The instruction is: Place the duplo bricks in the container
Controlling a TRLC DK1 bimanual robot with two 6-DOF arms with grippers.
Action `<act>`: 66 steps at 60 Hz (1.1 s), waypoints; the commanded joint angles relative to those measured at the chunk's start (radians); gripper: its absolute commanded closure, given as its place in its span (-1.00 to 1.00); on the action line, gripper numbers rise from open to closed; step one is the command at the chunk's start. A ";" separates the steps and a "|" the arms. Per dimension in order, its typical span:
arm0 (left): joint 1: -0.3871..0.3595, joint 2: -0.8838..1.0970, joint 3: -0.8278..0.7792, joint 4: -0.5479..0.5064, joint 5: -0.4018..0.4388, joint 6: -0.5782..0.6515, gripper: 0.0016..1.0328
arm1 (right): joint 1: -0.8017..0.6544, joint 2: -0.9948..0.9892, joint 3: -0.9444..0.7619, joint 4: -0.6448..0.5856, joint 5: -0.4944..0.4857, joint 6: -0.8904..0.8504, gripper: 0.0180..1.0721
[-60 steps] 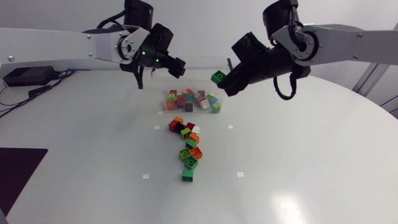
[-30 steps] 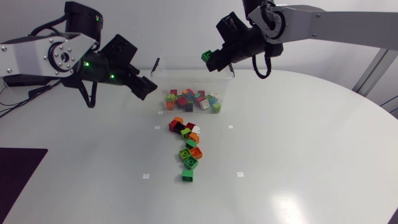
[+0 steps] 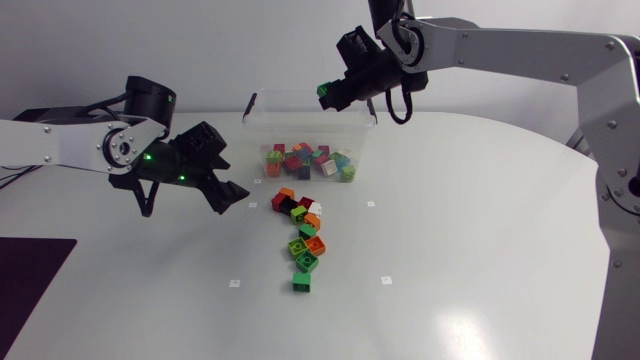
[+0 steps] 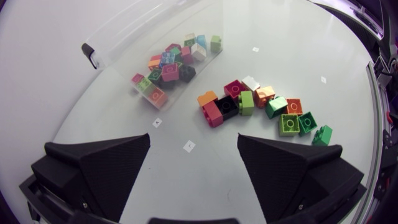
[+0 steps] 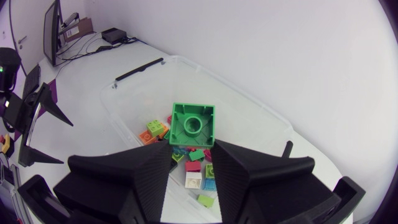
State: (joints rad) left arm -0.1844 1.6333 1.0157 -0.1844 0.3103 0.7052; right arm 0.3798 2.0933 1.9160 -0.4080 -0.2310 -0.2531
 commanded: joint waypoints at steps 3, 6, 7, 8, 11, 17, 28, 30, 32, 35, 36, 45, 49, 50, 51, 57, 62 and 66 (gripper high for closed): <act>-0.004 0.077 -0.034 0.031 0.023 0.027 -0.90 | 0.005 0.048 0.034 0.024 0.004 0.041 0.31; -0.007 0.096 -0.032 0.043 0.024 0.027 -0.90 | 0.005 0.057 0.038 0.034 0.005 0.049 0.28; -0.009 0.100 -0.031 0.049 0.026 0.027 -0.90 | 0.007 0.060 0.038 0.035 0.005 0.049 0.23; -0.009 0.102 -0.031 0.056 0.027 0.027 -0.90 | 0.007 0.062 0.040 0.038 0.005 0.051 0.19; -0.013 0.112 -0.028 0.072 0.029 0.022 -0.89 | 0.011 0.071 0.041 0.054 0.024 0.054 -0.04; -0.030 0.143 -0.014 0.100 0.029 0.014 -0.90 | 0.013 0.094 0.060 0.057 0.036 0.055 -0.56; -0.041 0.230 0.046 0.140 0.029 0.020 -0.90 | 0.007 0.079 0.048 0.057 0.035 0.055 -0.87; -0.041 0.246 0.058 0.146 0.029 0.020 -0.90 | 0.005 0.068 0.038 0.060 0.035 0.055 -0.88; -0.043 0.264 0.075 0.149 0.029 0.016 -0.90 | 0.005 0.056 0.026 0.061 0.035 0.055 -0.88; -0.046 0.284 0.095 0.149 0.029 0.011 -0.90 | 0.004 0.039 0.011 0.061 0.035 0.055 -0.88; -0.049 0.289 0.098 0.149 0.029 0.010 -0.90 | 0.004 0.036 0.005 0.061 0.035 0.055 -0.88; -0.076 0.327 0.139 0.151 0.029 -0.070 -0.90 | 0.002 -0.039 -0.087 0.081 0.035 0.055 -0.88; -0.086 0.344 0.159 0.151 0.026 -0.104 -0.90 | 0.001 -0.068 -0.130 0.094 0.035 0.058 -0.88; -0.086 0.346 0.161 0.151 0.026 -0.107 -0.90 | 0.002 -0.078 -0.144 0.097 0.035 0.058 -0.88; -0.090 0.355 0.172 0.151 0.023 -0.124 -0.90 | 0.002 -0.087 -0.156 0.101 0.033 0.058 -0.88; -0.096 0.375 0.195 0.151 -0.007 -0.164 -0.90 | 0.007 -0.156 -0.259 0.135 0.033 0.064 -0.88; -0.099 0.402 0.208 0.166 -0.046 -0.187 -0.90 | 0.014 -0.207 -0.342 0.159 0.033 0.067 -0.88; -0.101 0.421 0.210 0.186 -0.071 -0.204 -0.90 | 0.021 -0.237 -0.393 0.173 0.033 0.074 -0.88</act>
State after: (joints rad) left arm -0.2783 2.0109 1.1988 -0.0185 0.2562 0.5404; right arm 0.3874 1.8992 1.5909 -0.2527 -0.2039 -0.2081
